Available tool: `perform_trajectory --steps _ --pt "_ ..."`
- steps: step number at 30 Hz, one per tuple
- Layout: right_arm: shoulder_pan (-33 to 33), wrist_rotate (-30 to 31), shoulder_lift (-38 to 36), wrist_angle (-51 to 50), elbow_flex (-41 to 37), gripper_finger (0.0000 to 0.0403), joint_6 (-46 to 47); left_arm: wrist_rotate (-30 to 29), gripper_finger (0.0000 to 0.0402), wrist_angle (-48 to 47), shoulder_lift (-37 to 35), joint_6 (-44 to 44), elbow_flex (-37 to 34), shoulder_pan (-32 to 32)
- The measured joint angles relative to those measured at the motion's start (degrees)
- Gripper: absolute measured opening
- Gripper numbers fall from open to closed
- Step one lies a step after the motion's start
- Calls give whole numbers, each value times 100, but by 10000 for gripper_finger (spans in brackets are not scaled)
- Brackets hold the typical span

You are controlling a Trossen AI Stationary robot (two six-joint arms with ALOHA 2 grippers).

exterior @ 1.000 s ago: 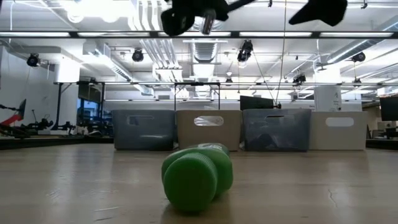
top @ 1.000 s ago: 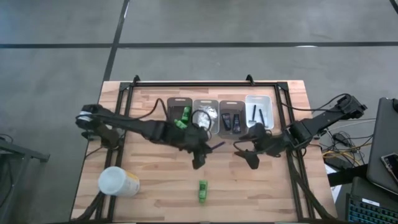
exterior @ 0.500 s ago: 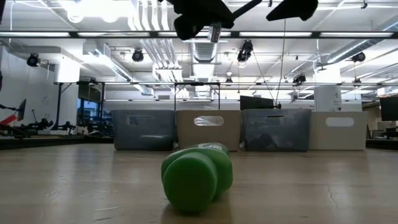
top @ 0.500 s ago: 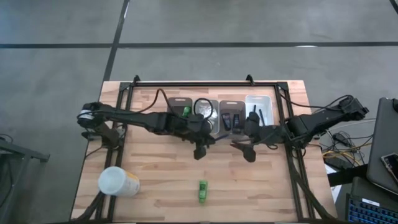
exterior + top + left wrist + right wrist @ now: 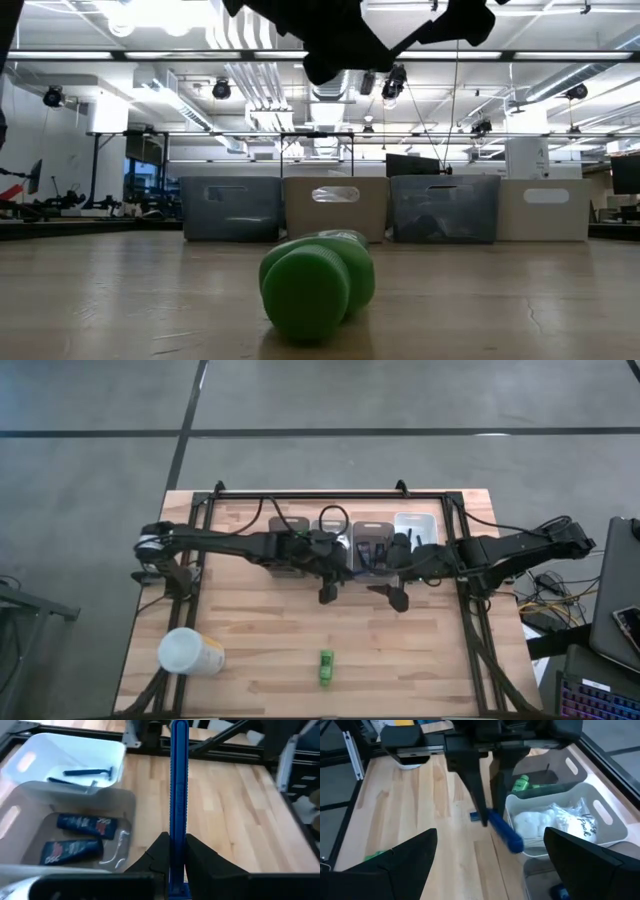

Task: Pick & Place Travel size toiletries
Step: Put the blue razor into the white bin

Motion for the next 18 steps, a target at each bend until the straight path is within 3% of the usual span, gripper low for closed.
perform_trajectory --steps 6,18 --pt "-2 7 2 1 0 355 -39 198 39 187 160 46 0 -3" --pt "-122 24 9 -103 -140 263 120 201 39 252 164 94 96 -2"
